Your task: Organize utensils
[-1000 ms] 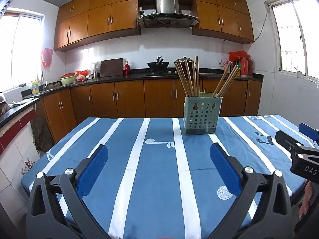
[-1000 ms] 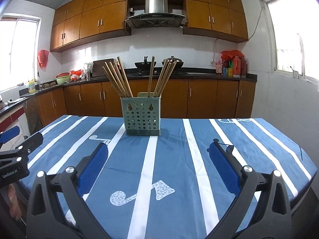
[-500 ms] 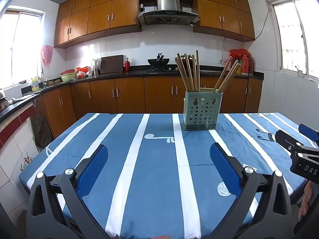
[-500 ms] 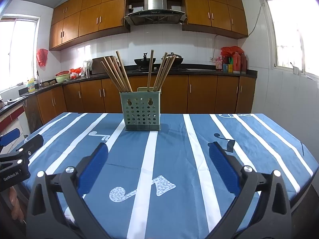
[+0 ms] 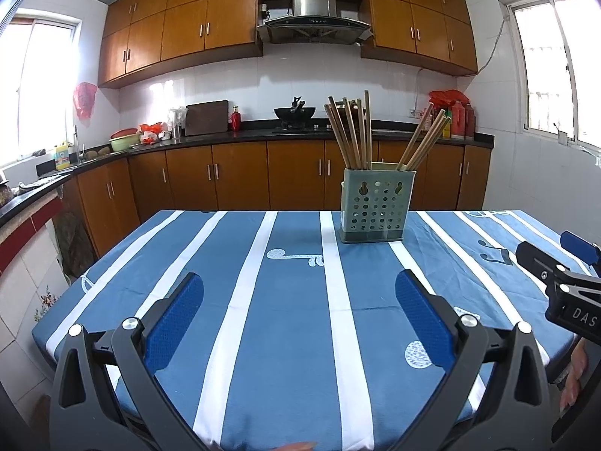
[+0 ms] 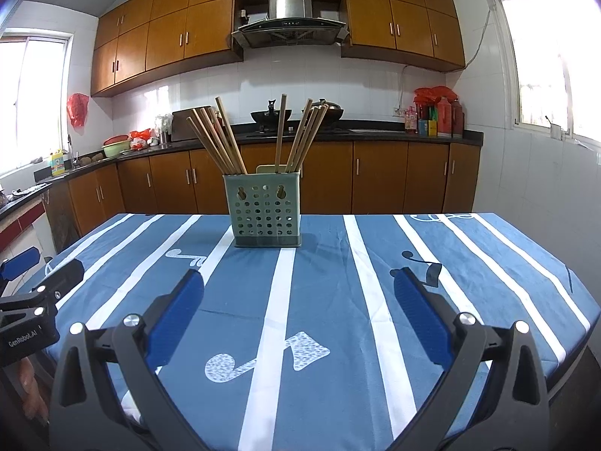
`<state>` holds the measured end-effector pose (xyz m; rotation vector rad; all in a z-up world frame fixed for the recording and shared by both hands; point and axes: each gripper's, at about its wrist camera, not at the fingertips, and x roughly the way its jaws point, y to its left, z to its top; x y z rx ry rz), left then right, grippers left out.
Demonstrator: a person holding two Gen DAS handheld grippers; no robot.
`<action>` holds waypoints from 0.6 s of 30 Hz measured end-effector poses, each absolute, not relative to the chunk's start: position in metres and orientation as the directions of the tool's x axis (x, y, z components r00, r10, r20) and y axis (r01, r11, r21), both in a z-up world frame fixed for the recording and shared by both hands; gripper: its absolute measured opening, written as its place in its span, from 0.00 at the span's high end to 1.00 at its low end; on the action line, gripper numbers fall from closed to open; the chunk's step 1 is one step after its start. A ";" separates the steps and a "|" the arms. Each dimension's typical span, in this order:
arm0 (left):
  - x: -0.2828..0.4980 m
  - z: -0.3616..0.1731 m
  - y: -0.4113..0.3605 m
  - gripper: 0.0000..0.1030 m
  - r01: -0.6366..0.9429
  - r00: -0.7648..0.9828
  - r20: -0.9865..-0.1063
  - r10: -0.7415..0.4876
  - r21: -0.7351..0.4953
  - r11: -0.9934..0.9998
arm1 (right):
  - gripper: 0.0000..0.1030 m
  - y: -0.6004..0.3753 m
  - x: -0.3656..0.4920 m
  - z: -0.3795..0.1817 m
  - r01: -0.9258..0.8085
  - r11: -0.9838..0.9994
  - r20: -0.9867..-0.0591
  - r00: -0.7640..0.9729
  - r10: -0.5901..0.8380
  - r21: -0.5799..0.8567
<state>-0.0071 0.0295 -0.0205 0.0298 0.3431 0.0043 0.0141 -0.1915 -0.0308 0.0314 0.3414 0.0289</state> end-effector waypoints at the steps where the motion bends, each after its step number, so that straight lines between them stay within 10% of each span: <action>1: -0.007 -0.021 0.029 0.02 0.001 0.942 -0.336 0.009 0.030 1.000 | 0.04 -0.192 0.014 -0.031 -0.023 0.999 -0.335 0.942 0.034 0.037; 18: -0.006 -0.021 0.026 0.02 0.006 0.940 -0.341 0.004 0.029 1.000 | 0.04 -0.191 0.015 -0.032 -0.019 0.999 -0.337 0.941 0.032 0.042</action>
